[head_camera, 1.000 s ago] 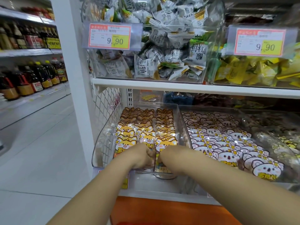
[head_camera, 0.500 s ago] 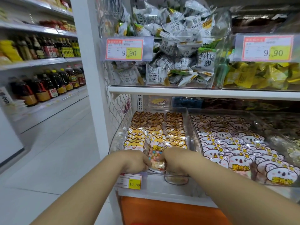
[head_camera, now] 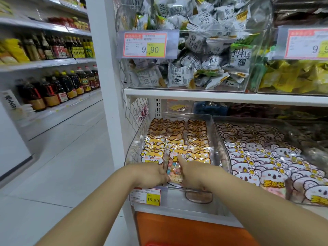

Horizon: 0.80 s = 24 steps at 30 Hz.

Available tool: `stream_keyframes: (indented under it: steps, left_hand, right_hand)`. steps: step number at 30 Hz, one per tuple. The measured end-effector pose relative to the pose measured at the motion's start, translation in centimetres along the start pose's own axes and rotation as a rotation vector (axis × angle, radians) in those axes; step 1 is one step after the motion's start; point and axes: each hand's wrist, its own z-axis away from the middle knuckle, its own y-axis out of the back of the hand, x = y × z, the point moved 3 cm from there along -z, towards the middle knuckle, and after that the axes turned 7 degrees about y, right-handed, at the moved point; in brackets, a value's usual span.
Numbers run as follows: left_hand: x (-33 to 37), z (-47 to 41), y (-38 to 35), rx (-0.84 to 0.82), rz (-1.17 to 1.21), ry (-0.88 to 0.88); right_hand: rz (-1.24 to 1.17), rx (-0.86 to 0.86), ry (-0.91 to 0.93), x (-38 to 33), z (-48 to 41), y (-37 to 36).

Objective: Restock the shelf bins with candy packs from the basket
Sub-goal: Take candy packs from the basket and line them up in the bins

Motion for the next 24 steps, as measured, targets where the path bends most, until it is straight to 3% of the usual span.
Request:
stream_keyframes:
  steps: [5, 8, 10, 14, 24]
  left_hand:
    - [0.2, 0.5, 0.2, -0.034, 0.007, 0.023]
    - [0.0, 0.1, 0.2, 0.017, 0.052, 0.012]
    - [0.0, -0.5, 0.4, 0.153, 0.042, 0.0]
    - [-0.8, -1.0, 1.4, 0.548, -0.053, 0.063]
    - [-1.0, -1.8, 0.8, 0.515, -0.217, 0.16]
  right_hand:
    - [0.01, 0.054, 0.014, 0.0, -0.4, -0.3]
    - [-0.052, 0.315, 0.01, 0.1, -0.4, 0.2]
    - [-0.118, 0.489, -0.019, 0.2, -1.0, 0.9]
    - [-0.241, 0.537, -0.089, -0.1, -2.6, 1.3]
    - [-0.395, 0.646, -0.104, 1.3, -3.3, 1.2]
